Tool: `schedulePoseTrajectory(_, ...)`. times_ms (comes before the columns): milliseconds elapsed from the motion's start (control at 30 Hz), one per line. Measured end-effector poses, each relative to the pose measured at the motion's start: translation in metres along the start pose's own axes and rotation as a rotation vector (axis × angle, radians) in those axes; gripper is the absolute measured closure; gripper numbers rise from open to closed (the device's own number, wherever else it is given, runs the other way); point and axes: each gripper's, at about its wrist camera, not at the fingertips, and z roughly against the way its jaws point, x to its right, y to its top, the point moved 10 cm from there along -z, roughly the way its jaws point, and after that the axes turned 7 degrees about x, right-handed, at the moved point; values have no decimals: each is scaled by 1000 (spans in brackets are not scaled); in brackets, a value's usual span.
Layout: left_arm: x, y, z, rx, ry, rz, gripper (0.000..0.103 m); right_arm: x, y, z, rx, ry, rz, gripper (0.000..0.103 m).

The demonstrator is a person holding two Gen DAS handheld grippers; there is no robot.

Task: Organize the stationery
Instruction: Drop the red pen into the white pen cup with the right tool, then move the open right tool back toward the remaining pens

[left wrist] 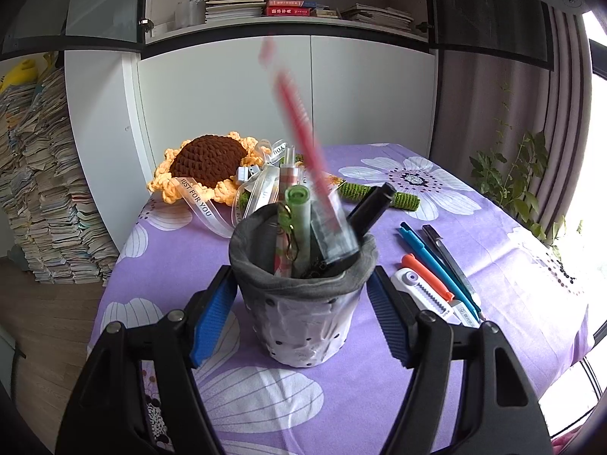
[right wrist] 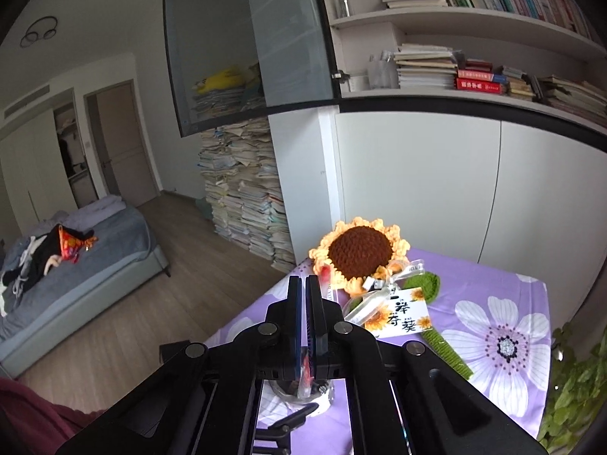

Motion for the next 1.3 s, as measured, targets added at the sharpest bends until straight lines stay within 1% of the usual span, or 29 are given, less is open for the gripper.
schedulePoseTrajectory(167,0,-1,-1,0,-3,-2,36,7,-18,-13,-66,4,-23,100)
schedulePoseTrajectory(300,-1,-1,-1,0,-5,2,36,21,-33,-24,-127,4,-70,100)
schedulePoseTrajectory(433,-1,-1,0,-1,-5,-1,36,48,-48,-37,-183,28,-174,100)
schedulePoseTrajectory(467,-1,-1,0,-1,-6,-3,36,55,-52,-43,-194,18,-189,100)
schedulePoseTrajectory(500,-1,-1,0,0,-7,-4,36,65,-58,-49,-216,6,-208,100)
schedulePoseTrajectory(567,-1,0,0,2,-6,-1,35,78,-73,-64,-284,10,-250,100)
schedulePoseTrajectory(633,-3,1,0,11,-12,9,36,87,-87,-74,-323,-11,-260,100)
schedulePoseTrajectory(667,-3,1,0,14,-14,14,36,90,-91,-76,-332,-25,-261,100)
schedulePoseTrajectory(800,-2,3,3,38,-37,23,37,97,-104,-81,-361,-34,-288,100)
schedulePoseTrajectory(900,2,4,7,52,-48,3,37,103,-108,-78,-363,-55,-286,100)
schedulePoseTrajectory(1067,5,-6,16,37,-55,-27,37,102,-118,-79,-392,-64,-269,100)
schedulePoseTrajectory(1233,8,-7,18,23,-60,-37,34,92,-125,-78,-414,-53,-248,100)
schedulePoseTrajectory(1267,8,-6,18,25,-61,-34,27,91,-126,-77,-414,-51,-246,100)
schedulePoseTrajectory(1300,8,-5,17,27,-60,-31,15,89,-126,-76,-415,-47,-244,100)
